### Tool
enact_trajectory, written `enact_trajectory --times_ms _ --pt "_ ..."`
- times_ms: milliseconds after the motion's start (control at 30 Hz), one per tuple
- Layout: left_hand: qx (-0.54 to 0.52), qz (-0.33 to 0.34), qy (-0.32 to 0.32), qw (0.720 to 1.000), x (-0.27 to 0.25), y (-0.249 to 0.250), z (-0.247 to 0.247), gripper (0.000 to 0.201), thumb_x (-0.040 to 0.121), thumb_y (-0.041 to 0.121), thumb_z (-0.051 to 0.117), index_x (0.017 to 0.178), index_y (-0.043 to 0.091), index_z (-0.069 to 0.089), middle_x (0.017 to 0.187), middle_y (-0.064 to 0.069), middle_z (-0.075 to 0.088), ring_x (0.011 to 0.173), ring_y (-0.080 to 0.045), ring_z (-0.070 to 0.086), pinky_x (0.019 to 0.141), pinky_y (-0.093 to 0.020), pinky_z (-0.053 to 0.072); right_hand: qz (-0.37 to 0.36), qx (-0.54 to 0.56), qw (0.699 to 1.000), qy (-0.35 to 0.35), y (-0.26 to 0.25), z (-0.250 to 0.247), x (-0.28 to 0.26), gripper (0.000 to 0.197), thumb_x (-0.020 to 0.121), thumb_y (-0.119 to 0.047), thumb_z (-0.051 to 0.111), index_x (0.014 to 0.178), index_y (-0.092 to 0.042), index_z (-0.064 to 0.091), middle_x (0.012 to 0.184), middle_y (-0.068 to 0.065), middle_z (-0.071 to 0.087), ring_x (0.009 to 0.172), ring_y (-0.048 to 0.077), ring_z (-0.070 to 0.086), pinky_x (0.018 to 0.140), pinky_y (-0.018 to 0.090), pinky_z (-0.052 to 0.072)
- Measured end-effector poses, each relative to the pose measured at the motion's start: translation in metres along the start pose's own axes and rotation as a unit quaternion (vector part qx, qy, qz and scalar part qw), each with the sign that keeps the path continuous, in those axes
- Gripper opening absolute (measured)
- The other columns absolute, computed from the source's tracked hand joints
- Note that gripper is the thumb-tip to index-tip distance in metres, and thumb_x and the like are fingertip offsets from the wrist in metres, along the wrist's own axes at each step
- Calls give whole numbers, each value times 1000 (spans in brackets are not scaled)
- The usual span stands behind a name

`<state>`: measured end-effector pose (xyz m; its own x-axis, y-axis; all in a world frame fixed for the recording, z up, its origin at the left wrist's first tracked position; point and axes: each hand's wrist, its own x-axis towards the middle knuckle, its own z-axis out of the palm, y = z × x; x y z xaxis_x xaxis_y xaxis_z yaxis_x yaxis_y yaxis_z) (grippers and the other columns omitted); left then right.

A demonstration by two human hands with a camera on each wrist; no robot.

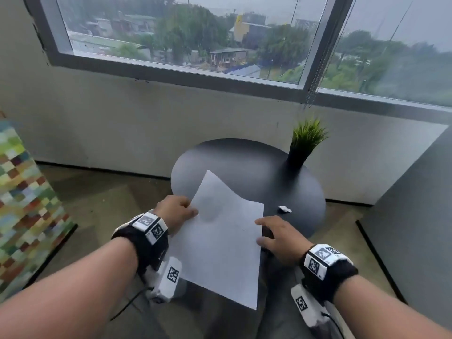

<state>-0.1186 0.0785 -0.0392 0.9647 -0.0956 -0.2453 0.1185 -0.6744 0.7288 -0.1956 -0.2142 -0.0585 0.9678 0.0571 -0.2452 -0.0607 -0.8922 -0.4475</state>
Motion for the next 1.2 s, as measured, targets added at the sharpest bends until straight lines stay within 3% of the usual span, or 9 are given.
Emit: enact_trajectory --times_ms 167,267,467,633,867,967,1033,1100,1200 --pt "-161 125 62 977 -1 33 -19 40 91 20 71 66 50 71 63 9 65 61 -10 51 63 -25 42 104 270 955 68 0 -24 15 60 90 -29 66 142 -15 39 112 1 59 96 18 60 72 30 47" --pt "-278 163 54 945 0 56 -32 49 94 3 64 66 41 77 63 11 69 57 -3 55 60 -18 46 109 407 903 79 -6 -43 21 57 91 -31 64 141 -24 38 113 1 56 84 18 59 59 29 44" --pt "-375 185 62 906 1 83 -38 32 93 -3 62 79 20 78 74 3 73 62 -9 62 56 -17 53 -19 393 897 199 -41 -95 16 11 93 -11 61 95 -20 67 89 9 64 70 15 57 55 27 40" --pt "-447 171 57 876 -3 97 -29 12 97 5 59 97 13 68 86 -1 76 76 -18 72 66 -27 47 -107 336 899 259 -64 -111 9 17 77 -33 69 94 -30 67 81 -10 69 72 5 64 64 23 47" --pt "-518 142 88 839 -1 105 -23 17 99 10 58 92 20 70 94 -12 72 78 -28 71 71 -39 52 -164 431 869 181 -51 -100 1 85 72 -76 58 144 -36 41 142 -11 53 127 10 53 99 40 46" --pt "-514 141 87 841 1 105 -20 17 99 10 58 93 20 70 96 -14 71 80 -27 71 71 -37 50 -156 314 911 216 -52 -91 -2 59 79 -60 67 130 -34 53 101 -22 62 91 -8 57 81 20 44" --pt "-514 152 71 842 0 106 -17 15 98 10 58 95 19 70 98 -14 72 84 -28 72 72 -36 49 -99 242 920 292 -51 -92 6 33 86 -50 62 106 -23 64 82 -13 63 75 1 61 71 25 47" --pt "-505 166 63 845 -1 108 -15 13 97 11 60 97 19 70 101 -13 74 89 -29 72 73 -36 48 -71 241 909 333 -46 -95 18 54 83 -60 49 108 -15 67 94 0 71 90 22 67 81 40 53" --pt "-471 174 70 862 2 103 -12 14 98 12 58 101 19 70 103 -9 76 93 -24 73 74 -34 49 -66 282 900 327 -44 -98 29 59 82 -67 45 113 -20 62 100 -2 71 97 24 67 85 50 54"
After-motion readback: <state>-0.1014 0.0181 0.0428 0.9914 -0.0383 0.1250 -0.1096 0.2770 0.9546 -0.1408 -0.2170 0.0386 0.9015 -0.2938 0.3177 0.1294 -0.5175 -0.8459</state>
